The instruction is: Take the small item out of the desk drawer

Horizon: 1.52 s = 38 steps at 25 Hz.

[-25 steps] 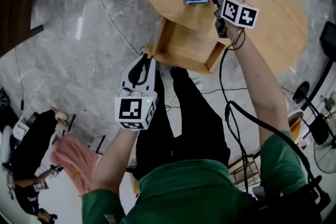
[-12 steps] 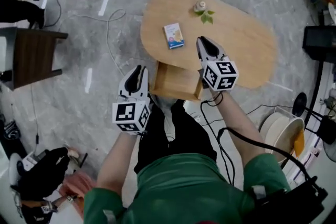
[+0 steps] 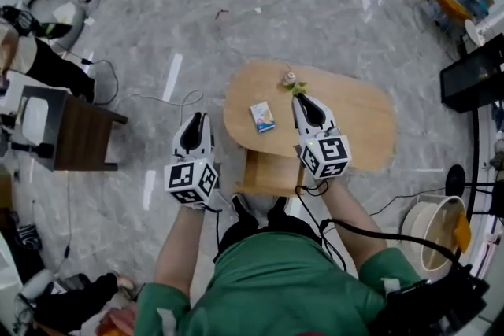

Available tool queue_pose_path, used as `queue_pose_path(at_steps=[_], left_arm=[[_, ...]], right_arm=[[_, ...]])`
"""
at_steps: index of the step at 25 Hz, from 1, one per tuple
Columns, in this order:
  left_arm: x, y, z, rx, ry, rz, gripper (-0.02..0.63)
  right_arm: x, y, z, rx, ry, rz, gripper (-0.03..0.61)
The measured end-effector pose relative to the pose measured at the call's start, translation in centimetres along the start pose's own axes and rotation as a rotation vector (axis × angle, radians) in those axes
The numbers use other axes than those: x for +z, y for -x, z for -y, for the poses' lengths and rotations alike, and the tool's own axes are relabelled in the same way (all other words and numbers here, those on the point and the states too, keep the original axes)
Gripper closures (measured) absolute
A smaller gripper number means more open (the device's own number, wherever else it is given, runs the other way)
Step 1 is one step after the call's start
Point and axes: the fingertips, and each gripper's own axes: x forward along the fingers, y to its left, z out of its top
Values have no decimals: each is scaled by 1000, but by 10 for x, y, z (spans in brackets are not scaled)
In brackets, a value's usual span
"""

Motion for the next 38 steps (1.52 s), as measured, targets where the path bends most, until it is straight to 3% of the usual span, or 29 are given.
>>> queue_pose_path(at_steps=[6, 13, 20, 38], left_arm=[[90, 39, 1, 4, -47, 159, 538], [148, 67, 0, -17, -95, 294, 538], [160, 72, -1, -61, -89, 326, 538], [143, 49, -30, -194, -30, 285, 538]], right_arm=[[88, 34, -27, 2, 103, 140, 525], [152, 57, -52, -19, 216, 256, 531], [169, 67, -65, -71, 260, 281, 543], [146, 53, -103, -134, 319, 223, 547]])
